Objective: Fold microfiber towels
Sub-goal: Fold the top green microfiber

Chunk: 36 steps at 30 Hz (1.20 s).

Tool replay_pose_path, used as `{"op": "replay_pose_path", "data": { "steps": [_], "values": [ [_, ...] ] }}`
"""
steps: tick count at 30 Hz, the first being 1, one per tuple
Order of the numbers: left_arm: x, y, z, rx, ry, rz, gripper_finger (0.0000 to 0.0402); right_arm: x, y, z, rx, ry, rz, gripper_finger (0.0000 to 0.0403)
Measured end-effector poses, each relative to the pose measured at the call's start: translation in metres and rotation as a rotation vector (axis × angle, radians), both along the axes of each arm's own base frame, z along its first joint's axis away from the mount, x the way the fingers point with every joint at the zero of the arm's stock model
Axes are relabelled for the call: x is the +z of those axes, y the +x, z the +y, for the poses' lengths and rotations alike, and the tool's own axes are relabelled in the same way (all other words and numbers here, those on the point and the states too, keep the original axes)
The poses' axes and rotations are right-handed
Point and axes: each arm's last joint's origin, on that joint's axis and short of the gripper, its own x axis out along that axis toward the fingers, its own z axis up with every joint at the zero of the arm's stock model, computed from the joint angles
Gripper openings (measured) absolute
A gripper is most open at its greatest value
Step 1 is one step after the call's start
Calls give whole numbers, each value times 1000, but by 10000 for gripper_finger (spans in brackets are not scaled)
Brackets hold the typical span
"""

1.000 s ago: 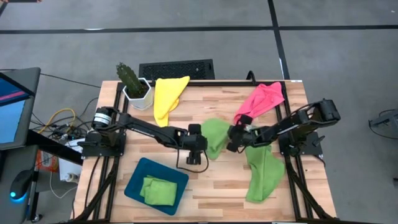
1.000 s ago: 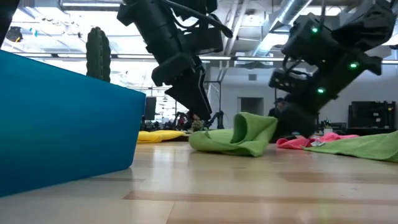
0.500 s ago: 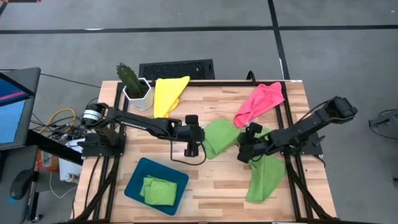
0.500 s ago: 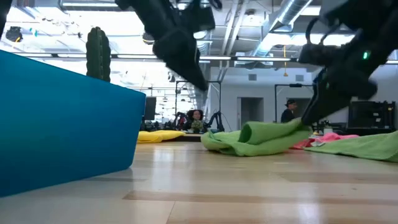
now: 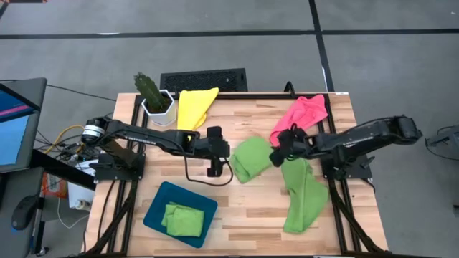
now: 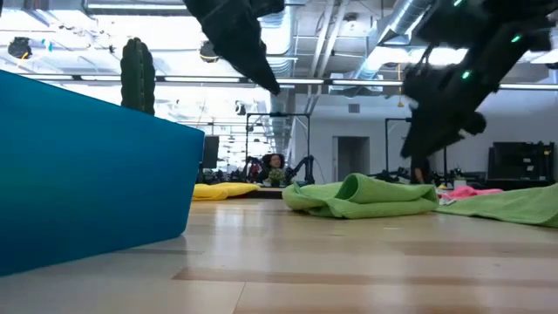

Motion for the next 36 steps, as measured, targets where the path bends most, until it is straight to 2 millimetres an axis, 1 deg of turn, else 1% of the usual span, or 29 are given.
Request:
{"op": "replay_pose_path", "data": {
  "steps": [3,4,8,12,15,17,21,22,25,29,33,36],
  "values": [
    [-2,-2,0,4,-5,22,277,-13,9,-9,19,-1,52,227],
    [-2,-2,0,7,-6,28,277,-17,15,-10,36,8,44,227],
    [-3,-3,0,17,-15,34,277,-35,28,-17,93,64,62,227],
    [-3,-3,0,15,-18,45,277,-51,31,-24,76,101,126,221],
    [-4,-4,0,15,-20,47,277,-53,29,-28,69,115,148,190],
    [-4,-4,0,15,-20,54,277,-52,29,-27,80,114,143,148],
    [-5,-5,0,16,-20,67,277,-42,28,-27,94,102,104,33],
    [-5,-5,0,17,-20,70,277,-38,26,-27,92,100,93,20],
    [-6,-6,0,21,-22,82,277,-25,23,-29,41,119,11,21],
    [-8,-10,0,23,-20,126,277,4,20,-30,23,119,-129,10],
    [-6,-16,0,36,-28,155,277,39,28,-29,37,130,-282,12],
    [3,-24,1,55,-43,141,277,60,40,-31,47,117,-339,10]
  ]
}}
